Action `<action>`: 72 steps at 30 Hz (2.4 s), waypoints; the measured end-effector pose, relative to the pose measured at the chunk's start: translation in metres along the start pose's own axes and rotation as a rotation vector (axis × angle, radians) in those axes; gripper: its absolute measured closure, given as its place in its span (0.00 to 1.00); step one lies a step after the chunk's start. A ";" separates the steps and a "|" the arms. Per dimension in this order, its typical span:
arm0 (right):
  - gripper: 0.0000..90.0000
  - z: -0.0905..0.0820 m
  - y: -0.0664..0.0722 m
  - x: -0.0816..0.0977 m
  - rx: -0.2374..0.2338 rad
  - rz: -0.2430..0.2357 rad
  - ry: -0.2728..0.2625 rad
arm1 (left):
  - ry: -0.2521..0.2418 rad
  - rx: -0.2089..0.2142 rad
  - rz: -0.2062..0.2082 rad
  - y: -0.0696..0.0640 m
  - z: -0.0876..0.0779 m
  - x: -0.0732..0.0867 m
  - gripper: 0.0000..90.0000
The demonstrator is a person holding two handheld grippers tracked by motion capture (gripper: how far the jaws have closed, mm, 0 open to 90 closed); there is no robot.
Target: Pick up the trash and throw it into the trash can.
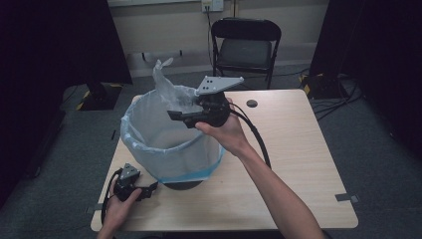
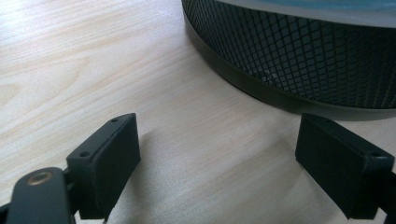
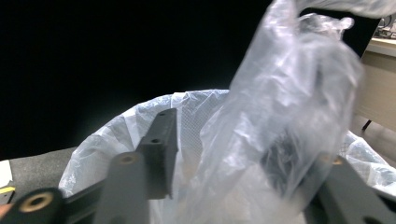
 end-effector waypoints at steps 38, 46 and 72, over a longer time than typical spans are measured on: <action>0.22 -0.023 -0.032 0.008 0.198 0.024 0.008 | 0.000 0.000 0.000 0.000 0.000 0.000 0.15; 0.17 -0.045 -0.051 0.016 0.294 0.038 0.024 | 0.000 0.000 -0.001 0.000 0.000 0.000 0.15; 0.17 -0.131 -0.093 0.099 0.587 0.145 0.105 | 0.000 0.000 -0.001 0.000 0.000 0.000 0.15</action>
Point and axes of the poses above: each handheld gripper's, and its own axes: z roughly forward along the jaws, x roughly out of its underside, y roughly to its left, the point moved 4 cm from there along z, roughly forward along the jaws, and after that the axes turned 6 degrees about x, right-handed, at the moved point
